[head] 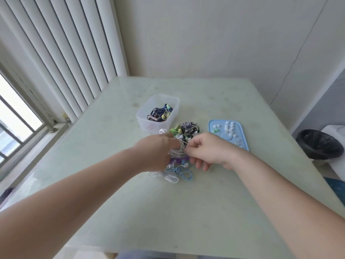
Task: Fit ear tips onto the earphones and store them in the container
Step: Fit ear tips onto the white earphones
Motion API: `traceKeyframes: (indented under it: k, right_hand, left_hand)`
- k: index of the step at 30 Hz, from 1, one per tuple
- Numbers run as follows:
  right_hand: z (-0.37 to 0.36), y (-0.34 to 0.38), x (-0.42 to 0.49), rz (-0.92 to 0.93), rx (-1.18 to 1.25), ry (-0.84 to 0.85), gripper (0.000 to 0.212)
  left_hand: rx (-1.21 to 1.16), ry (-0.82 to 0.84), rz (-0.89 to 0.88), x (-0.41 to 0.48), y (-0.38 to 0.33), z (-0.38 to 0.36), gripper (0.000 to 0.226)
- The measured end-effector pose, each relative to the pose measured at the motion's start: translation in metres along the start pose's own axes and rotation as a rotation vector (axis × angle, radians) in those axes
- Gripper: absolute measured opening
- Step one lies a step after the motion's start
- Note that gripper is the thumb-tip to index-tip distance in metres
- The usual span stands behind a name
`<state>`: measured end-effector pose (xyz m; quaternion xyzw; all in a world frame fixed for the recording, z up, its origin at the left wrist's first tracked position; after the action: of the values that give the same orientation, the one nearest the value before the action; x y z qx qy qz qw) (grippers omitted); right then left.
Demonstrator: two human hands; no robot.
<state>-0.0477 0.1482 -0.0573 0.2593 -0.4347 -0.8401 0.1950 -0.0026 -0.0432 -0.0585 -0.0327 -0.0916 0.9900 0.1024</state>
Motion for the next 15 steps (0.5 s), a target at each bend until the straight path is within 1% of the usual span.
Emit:
traceKeyframes:
  k: [4,7,9,12,13,15]
  right_hand:
    - [-0.001,-0.007,-0.008,0.0,0.092,-0.021,0.014]
    - [0.0,-0.009,-0.011,0.01,0.122,-0.046,0.014]
    - [0.002,-0.009,-0.012,0.019,0.144,-0.07,0.015]
    - [0.005,-0.004,-0.011,0.033,0.217,-0.116,0.014]
    - [0.005,-0.001,-0.01,0.043,0.242,-0.146,0.015]
    - [0.008,0.008,-0.008,0.084,0.279,-0.213,0.02]
  left_hand:
    - [-0.042,0.063,0.049,0.004,-0.003,0.007,0.044]
    - [-0.063,0.067,0.044,0.005,-0.004,0.02,0.048]
    - [-0.099,0.019,0.055,0.005,-0.003,0.037,0.04]
    - [-0.212,-0.075,0.117,0.006,0.0,0.068,0.013]
    - [-0.285,-0.079,0.15,0.005,0.0,0.078,0.009]
    - [-0.455,-0.082,0.2,0.003,-0.003,0.092,0.011]
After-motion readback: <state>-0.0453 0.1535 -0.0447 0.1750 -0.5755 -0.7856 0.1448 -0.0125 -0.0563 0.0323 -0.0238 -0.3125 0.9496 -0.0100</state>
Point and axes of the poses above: each hand's wrist, its own x-axis towards the middle knuckle, its own z-axis out of the back of the hand, y = z × x, the point moved 1 cm from there along x, towards the middle knuckle, and after that the axes turned 5 degrees about z, right-handed, at the moved point
